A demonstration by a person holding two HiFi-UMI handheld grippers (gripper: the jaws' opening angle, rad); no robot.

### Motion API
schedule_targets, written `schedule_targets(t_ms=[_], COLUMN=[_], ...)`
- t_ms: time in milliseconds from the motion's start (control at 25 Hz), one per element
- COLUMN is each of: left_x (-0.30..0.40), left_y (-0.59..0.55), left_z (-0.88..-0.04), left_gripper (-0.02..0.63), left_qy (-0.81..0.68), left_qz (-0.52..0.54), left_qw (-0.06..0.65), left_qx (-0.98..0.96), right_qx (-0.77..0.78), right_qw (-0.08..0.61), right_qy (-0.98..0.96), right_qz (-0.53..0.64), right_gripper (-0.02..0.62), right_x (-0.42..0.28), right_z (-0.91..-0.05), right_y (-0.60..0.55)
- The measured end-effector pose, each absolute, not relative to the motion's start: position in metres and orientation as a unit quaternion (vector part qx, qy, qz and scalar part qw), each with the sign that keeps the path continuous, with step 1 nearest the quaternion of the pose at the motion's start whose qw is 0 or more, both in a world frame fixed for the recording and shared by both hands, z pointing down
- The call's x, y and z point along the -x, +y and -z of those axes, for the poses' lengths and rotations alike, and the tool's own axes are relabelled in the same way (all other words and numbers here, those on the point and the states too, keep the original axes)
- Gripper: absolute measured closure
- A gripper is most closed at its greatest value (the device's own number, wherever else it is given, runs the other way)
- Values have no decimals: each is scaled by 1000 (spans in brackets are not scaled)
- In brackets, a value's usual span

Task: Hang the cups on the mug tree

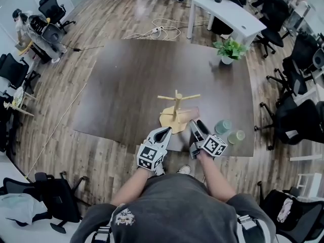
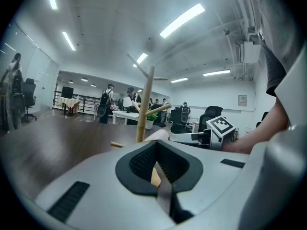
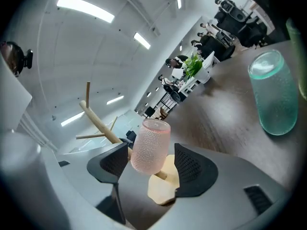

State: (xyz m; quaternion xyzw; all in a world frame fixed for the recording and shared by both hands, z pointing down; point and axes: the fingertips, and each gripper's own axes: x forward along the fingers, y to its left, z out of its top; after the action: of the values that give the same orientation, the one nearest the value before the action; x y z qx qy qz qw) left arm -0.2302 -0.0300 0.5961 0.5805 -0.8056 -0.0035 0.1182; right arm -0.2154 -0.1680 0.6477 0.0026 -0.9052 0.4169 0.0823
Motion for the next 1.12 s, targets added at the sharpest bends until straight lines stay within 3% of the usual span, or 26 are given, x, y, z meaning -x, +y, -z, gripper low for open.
schedule_targets(t_ms=[240,280,360,520,720,1120], left_x=[226,226,228,232,232,198], left_y=[-35,-36,-34,-25,-29,-53], left_z=[-591,-589,-587,-585,-585,-573], left_gripper=[600,600,600,600,600,600], left_qy=[-785,-783,-780,-776,-768,-767], left_qz=[-1,-1,1,5,11,13], left_qw=[113,111,108,104,97,85], left_qx=[-609,-613,-617,-623,-633,-636], right_qx=[-8,-13,-21,-59,-112,-96], right_qw=[78,77,76,95,103,82], right_qy=[-934,-941,-956,-979,-988,-992], right_qz=[-349,-329,-281,-169,-25,9], right_gripper=[285,312,438,538,565,566], right_x=[201,198,195,188,189,155], right_z=[-628,-621,-608,-594,-580,-557], right_y=[-155,-154,-150,-142,-136,-143])
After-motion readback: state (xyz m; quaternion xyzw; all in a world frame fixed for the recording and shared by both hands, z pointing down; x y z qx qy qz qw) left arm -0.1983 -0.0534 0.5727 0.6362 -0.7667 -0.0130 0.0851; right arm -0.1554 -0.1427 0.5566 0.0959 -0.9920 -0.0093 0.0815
